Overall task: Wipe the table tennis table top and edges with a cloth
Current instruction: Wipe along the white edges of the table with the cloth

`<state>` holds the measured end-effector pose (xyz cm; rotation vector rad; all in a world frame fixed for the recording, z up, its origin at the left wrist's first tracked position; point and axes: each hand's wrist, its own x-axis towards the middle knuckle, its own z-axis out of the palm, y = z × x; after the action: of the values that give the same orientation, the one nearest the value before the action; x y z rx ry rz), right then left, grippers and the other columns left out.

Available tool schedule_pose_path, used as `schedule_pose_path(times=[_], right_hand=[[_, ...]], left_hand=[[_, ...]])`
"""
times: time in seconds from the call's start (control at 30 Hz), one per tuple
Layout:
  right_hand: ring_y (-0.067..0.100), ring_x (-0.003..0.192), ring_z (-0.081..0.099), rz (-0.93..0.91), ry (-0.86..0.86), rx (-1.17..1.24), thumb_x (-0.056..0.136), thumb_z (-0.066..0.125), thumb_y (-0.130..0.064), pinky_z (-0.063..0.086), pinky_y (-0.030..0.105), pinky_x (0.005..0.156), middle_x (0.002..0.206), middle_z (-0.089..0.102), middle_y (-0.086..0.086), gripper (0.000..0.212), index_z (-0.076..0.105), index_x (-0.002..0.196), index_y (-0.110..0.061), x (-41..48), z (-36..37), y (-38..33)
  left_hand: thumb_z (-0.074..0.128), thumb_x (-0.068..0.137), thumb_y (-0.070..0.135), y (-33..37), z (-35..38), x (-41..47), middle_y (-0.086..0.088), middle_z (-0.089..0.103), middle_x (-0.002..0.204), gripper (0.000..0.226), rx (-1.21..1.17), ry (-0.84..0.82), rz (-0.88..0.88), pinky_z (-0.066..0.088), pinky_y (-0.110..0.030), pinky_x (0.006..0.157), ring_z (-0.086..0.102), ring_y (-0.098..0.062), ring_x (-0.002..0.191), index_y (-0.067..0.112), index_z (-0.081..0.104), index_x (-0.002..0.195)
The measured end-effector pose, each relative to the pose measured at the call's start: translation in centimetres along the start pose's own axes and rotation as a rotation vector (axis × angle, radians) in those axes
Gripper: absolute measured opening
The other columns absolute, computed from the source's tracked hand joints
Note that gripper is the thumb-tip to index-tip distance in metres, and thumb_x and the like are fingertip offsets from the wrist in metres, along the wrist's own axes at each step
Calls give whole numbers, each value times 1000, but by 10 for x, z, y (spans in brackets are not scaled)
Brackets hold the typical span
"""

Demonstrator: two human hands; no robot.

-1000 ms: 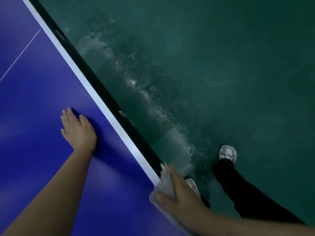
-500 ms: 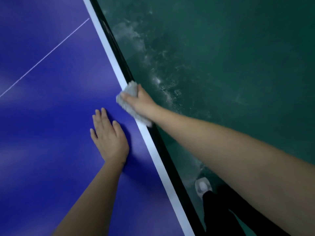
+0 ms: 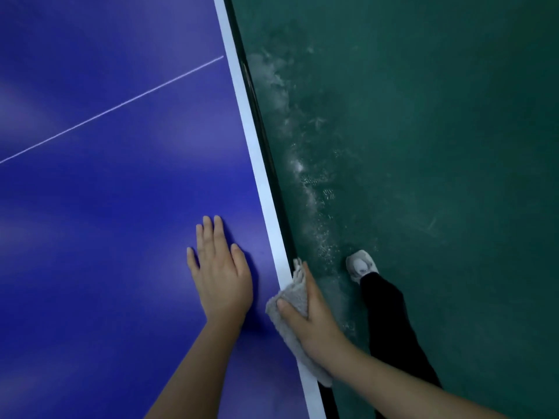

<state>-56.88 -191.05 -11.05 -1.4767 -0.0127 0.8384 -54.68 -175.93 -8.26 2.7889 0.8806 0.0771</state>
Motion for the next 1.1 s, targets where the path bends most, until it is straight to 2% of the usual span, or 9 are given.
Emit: schedule_pose_path(times=[0.13,0.2,0.27,0.4,0.53,0.67,0.87,1.0,1.1], right_hand=[[4,128,39,-53,4,-39,93,56,-33,31,19,107,142,38,-7,66,20,147,-22,102,-12,-71],[8,99,59,-69,19,-37,94,55,-33,48,15,83,114,58,-1,40,40,128,-17,166,-18,-115],[10,83,60,-85,76,-58,96,52,-31,47,21,74,95,61,0,30,50,117,-10,230,-19,-155],[12,84,58,42,114,-4,94,52,-41,44,20,60,113,60,5,49,47,132,-11,308,-18,-205],[23,116,55,23,108,-70,94,52,-42,43,26,90,127,56,10,52,45,135,-11,302,-22,-192],[26,137,35,75,135,-196,87,53,-53,26,49,113,146,39,10,71,33,144,-15,230,-12,-145],[13,103,60,121,96,-51,92,55,-34,48,33,94,113,60,4,45,43,130,-13,215,-8,-151],[-9,80,56,34,87,-63,94,52,-35,41,2,64,94,61,-7,26,49,112,-17,308,-20,-199],[-5,88,61,5,73,-92,96,50,-37,45,11,82,105,62,-4,24,53,113,-19,397,-28,-249]], left_hand=[[15,91,30,3,-1,0,7,10,153,59,-1,-2,2,0,-34,116,5,-6,142,16,22,148],[13,90,31,5,-2,1,8,9,151,61,8,-15,-3,2,-36,116,6,-7,142,15,24,147],[16,91,29,7,-3,0,3,16,152,59,19,-33,-16,6,-37,116,12,-12,143,12,27,146],[26,88,23,6,-5,4,-8,30,149,58,42,-78,-30,9,-39,113,20,-18,139,6,35,142],[30,82,22,6,-6,10,-7,32,150,62,59,-110,-36,12,-41,111,5,-9,144,5,34,142],[32,73,25,7,-11,19,13,-5,157,82,22,-102,5,7,-35,112,-5,-4,143,24,2,150],[33,68,25,4,-13,65,14,-6,157,87,17,-146,105,8,-34,111,-5,-3,143,25,3,150],[29,86,23,22,-12,141,-5,28,151,59,-9,-154,68,7,-35,113,10,-9,142,9,30,143],[28,97,22,37,-10,219,3,11,153,50,-63,-91,-12,-1,-31,117,6,-11,143,12,22,147]])
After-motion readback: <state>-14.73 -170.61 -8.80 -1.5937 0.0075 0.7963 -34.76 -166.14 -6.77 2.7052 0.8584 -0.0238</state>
